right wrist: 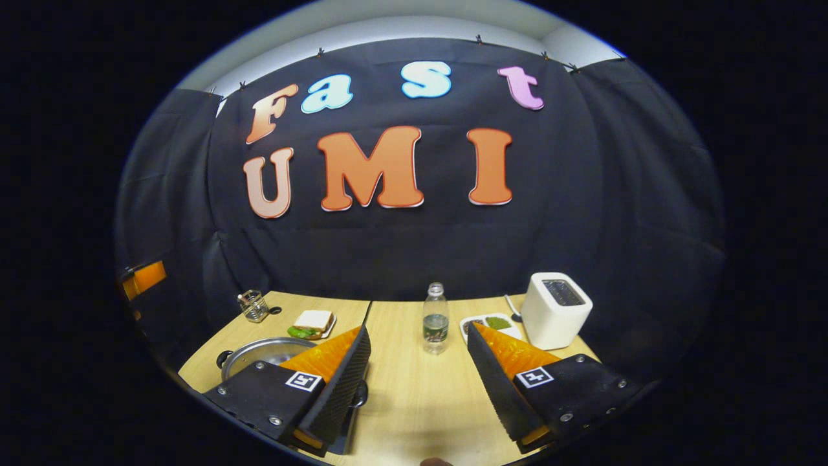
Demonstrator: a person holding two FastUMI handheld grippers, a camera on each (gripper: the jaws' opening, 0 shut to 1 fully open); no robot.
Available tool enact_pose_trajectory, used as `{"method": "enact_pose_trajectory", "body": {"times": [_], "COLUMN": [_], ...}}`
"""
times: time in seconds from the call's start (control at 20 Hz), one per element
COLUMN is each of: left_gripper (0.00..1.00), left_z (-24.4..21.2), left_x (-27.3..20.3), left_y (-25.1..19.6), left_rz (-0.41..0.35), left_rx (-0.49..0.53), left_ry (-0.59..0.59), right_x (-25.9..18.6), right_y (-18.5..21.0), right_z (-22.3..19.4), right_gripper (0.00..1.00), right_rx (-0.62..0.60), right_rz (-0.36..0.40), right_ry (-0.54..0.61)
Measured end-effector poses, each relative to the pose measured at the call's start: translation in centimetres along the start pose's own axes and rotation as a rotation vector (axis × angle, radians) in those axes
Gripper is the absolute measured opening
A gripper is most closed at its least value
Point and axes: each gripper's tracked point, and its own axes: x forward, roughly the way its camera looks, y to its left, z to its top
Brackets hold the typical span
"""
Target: First push the handle of the pot to place it horizontally, then grasp the pot with both hands and set it on the induction cooktop.
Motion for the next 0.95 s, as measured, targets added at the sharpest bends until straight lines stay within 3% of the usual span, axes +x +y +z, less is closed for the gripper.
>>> {"method": "enact_pose_trajectory", "body": {"times": [0.35, 0.4, 0.6, 0.8, 0.9, 0.95], "left_gripper": [1.0, 0.94, 0.99, 0.94, 0.96, 0.99], "left_z": [5.8, 6.4, 7.3, 8.4, 8.4, 8.3], "left_x": [-5.6, -6.3, -7.9, -9.5, -10.1, -10.1], "left_y": [4.9, 5.3, 5.1, 5.6, 4.9, 4.5], "left_rz": [0.106, 0.123, 0.121, 0.138, 0.122, 0.112], "left_rx": [-0.041, -0.044, -0.044, -0.052, -0.05, -0.052], "left_ry": [-0.152, -0.168, -0.194, -0.212, -0.208, -0.201], "right_x": [-6.5, -7.3, -10.8, -13.3, -13.9, -14.2], "right_y": [-5.8, -6.5, -9.9, -12.7, -13.8, -14.1], "right_z": [3.1, 3.5, 4.6, 5.6, 5.5, 5.4], "right_gripper": [0.93, 0.94, 0.93, 0.93, 0.93, 0.99], "right_rx": [-0.008, -0.006, 0.003, 0.022, 0.021, 0.022], "right_rz": [-0.08, -0.083, -0.113, -0.147, -0.169, -0.17], "right_ry": [-0.127, -0.141, -0.18, -0.227, -0.235, -0.229]}}
